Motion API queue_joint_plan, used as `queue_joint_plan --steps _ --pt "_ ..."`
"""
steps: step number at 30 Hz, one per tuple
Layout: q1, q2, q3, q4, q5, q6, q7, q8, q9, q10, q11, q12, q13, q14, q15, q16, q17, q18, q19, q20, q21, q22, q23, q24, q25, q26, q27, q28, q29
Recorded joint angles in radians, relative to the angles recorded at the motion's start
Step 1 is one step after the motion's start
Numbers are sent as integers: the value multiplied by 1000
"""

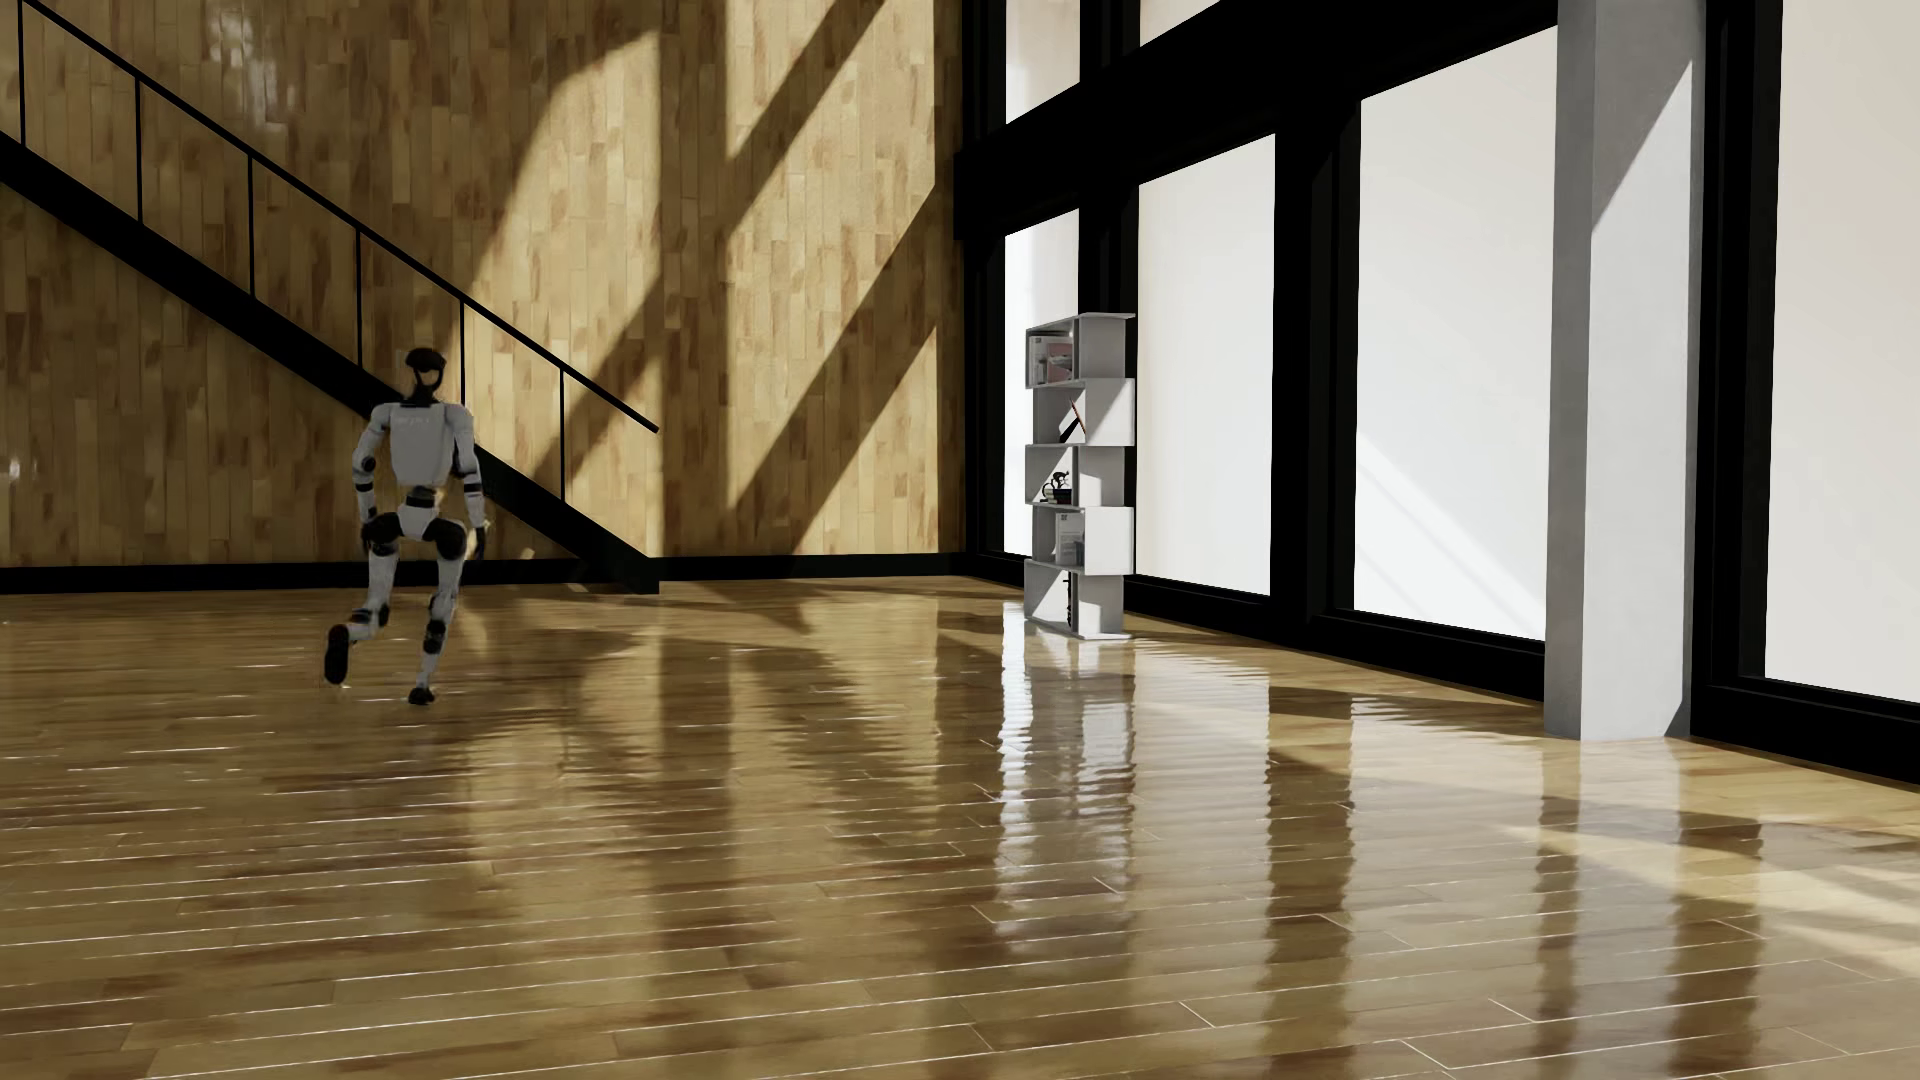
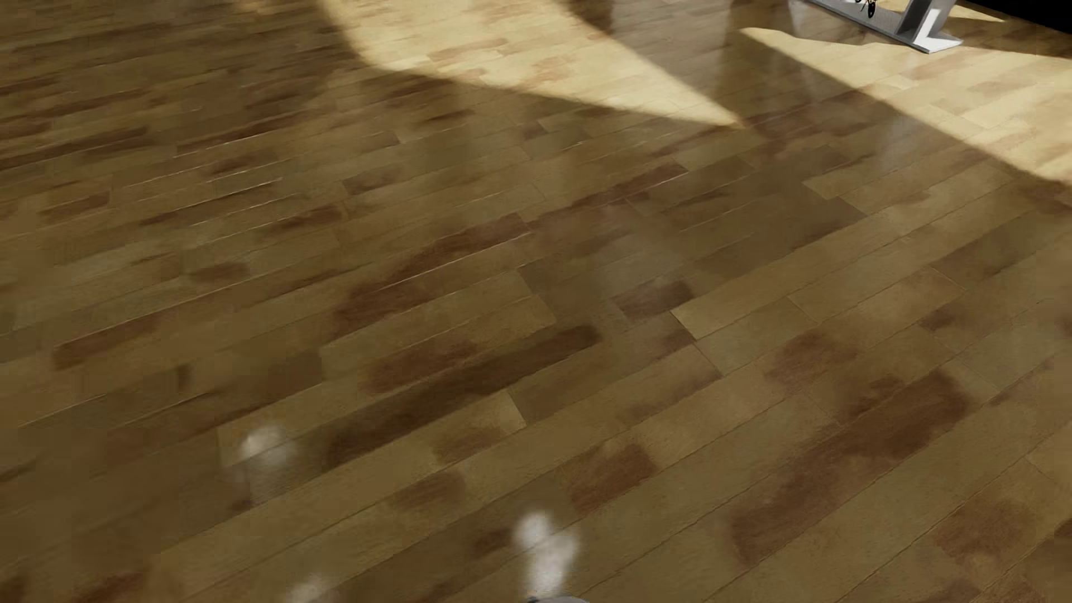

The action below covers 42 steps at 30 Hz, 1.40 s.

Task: Walk to the dark gray shelves

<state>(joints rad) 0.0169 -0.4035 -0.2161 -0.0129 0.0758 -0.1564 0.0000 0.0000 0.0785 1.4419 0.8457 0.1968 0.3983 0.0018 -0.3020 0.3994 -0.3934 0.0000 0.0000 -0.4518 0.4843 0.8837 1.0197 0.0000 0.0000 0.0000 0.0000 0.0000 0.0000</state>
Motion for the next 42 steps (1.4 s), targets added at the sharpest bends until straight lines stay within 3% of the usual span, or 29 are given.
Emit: queue_joint_plan --steps 2,4,6,7,9,10,11,12,13,14,16,17,18,21,23,25,26,27,29,31,32,33,35,36,37,38,39,40,42 --pt "-217 231 123 -39 33 -46 0 0 5 84 -147 70 -28 6 69 -4 16 0 0 -57 -36 72 -151 0 0 0 0 0 0" --pt "-393 417 255 -74 15 -73 0 0 -2 -215 -278 140 -68 164 144 -9 29 0 0 -107 -60 91 -262 0 0 0 0 0 0" --pt "-496 575 339 -53 -39 -65 0 0 -10 -643 -357 206 -113 284 199 -26 21 0 0 -109 -68 84 -368 0 0 0 0 0 0" --pt "-526 652 344 -33 -62 -43 0 0 -18 -827 -367 231 -132 158 238 -34 5 0 0 -117 -71 66 -428 0 0 0 0 0 0" --pt "-603 708 389 15 -132 -20 0 0 -41 -990 -356 230 -142 -248 332 -52 -20 0 0 -108 -106 81 -537 0 0 0 0 0 0" --pt "-622 746 421 23 -177 -22 0 0 -33 -976 -338 228 -144 -275 423 -47 -19 0 0 -96 -121 73 -550 0 0 0 0 0 0" --pt "-653 770 426 7 -202 -30 0 0 -42 -934 -312 217 -134 -155 526 -38 -7 0 0 -93 -126 83 -523 0 0 0 0 0 0" --pt "-691 755 407 -30 -227 -43 0 0 -69 -872 -241 200 -113 57 676 -30 6 0 0 -92 -129 94 -477 0 0 0 0 0 0" --pt "-719 689 375 -74 -243 -60 0 0 -89 -761 -104 181 -96 199 816 -26 23 0 0 -83 -124 113 -398 0 0 0 0 0 0" --pt "-674 606 345 -122 -251 -75 0 0 -61 -666 95 148 -93 198 781 -13 34 0 0 -83 -107 122 -319 0 0 0 0 0 0" --pt "-429 379 270 -190 -223 -62 0 0 -5 -721 471 64 -105 123 293 4 36 0 0 -59 -37 114 -194 0 0 0 0 0 0" --pt "-305 252 216 -190 -196 -33 0 0 -5 -783 534 25 -85 54 112 12 28 0 0 -63 -26 99 -166 0 0 0 0 0 0" --pt "-138 189 152 -173 -173 -7 0 0 26 -860 478 14 -65 -23 21 42 12 0 0 -70 -5 12 -142 0 0 0 0 0 0" --pt "176 -19 -9 -118 -181 44 0 0 26 -1028 34 -97 -2 -264 30 64 -23 0 0 12 -50 -86 -92 0 0 0 0 0 0" --pt "282 -90 -84 -107 -219 41 0 0 -2 -1045 -335 -187 15 -358 79 84 -32 0 0 43 -71 -151 -56 0 0 0 0 0 0" --pt "381 -153 -150 -44 -252 58 0 0 2 -1006 -309 -218 38 -335 55 88 -40 0 0 84 -91 -209 -29 0 0 0 0 0 0" --pt "414 -162 -170 -9 -243 72 0 0 2 -941 -204 -204 49 -255 74 73 -38 0 0 103 -90 -226 -2 0 0 0 0 0 0" --pt "384 -191 -173 14 -226 97 0 0 -24 -813 -90 -175 56 -101 140 48 -33 0 0 115 -87 -226 30 0 0 0 0 0 0" --pt "250 -90 -102 47 -117 142 0 0 10 -381 38 -100 37 245 121 7 -21 0 0 97 -76 -186 66 0 0 0 0 0 0" --pt "20 99 -7 8 -65 136 0 0 37 -36 -26 -72 12 97 64 -25 5 0 0 -15 -89 -87 -2 0 0 0 0 0 0" --pt "-103 201 56 -47 -81 102 0 0 29 -28 -96 -20 3 65 62 -54 24 0 0 29 -112 -46 -69 0 0 0 0 0 0" --pt "-195 313 126 -70 -77 87 0 0 33 -132 -176 26 -5 101 62 -58 31 0 0 -4 -133 -8 -146 0 0 0 0 0 0" --pt "-333 498 248 -99 -111 56 0 0 30 -558 -291 114 -40 255 54 -52 30 0 0 -71 -148 57 -312 0 0 0 0 0 0" --pt "-387 556 292 -81 -118 61 0 0 23 -772 -315 147 -80 204 36 -51 22 0 0 -81 -153 87 -387 0 0 0 0 0 0" --pt "-415 610 328 -66 -119 70 0 0 18 -940 -333 158 -130 -51 2 -33 6 0 0 -200 -149 122 -437 0 0 0 0 0 0" --pt "-449 661 368 -43 -132 75 0 0 11 -974 -326 191 -163 -320 -35 -24 -3 0 0 -234 -168 133 -488 0 0 0 0 0 0" --pt "-486 705 410 -7 -139 80 0 0 13 -962 -320 217 -192 -395 -58 -16 -5 0 0 -261 -194 141 -515 0 0 0 0 0 0" --pt "-513 768 435 -9 -162 69 0 0 26 -964 -308 237 -197 -297 -31 -14 2 0 0 -286 -227 168 -529 0 0 0 0 0 0" --pt "-573 754 448 -65 -222 33 0 0 -17 -870 -159 268 -165 172 211 -23 23 0 0 -268 -265 205 -504 0 0 0 0 0 0"
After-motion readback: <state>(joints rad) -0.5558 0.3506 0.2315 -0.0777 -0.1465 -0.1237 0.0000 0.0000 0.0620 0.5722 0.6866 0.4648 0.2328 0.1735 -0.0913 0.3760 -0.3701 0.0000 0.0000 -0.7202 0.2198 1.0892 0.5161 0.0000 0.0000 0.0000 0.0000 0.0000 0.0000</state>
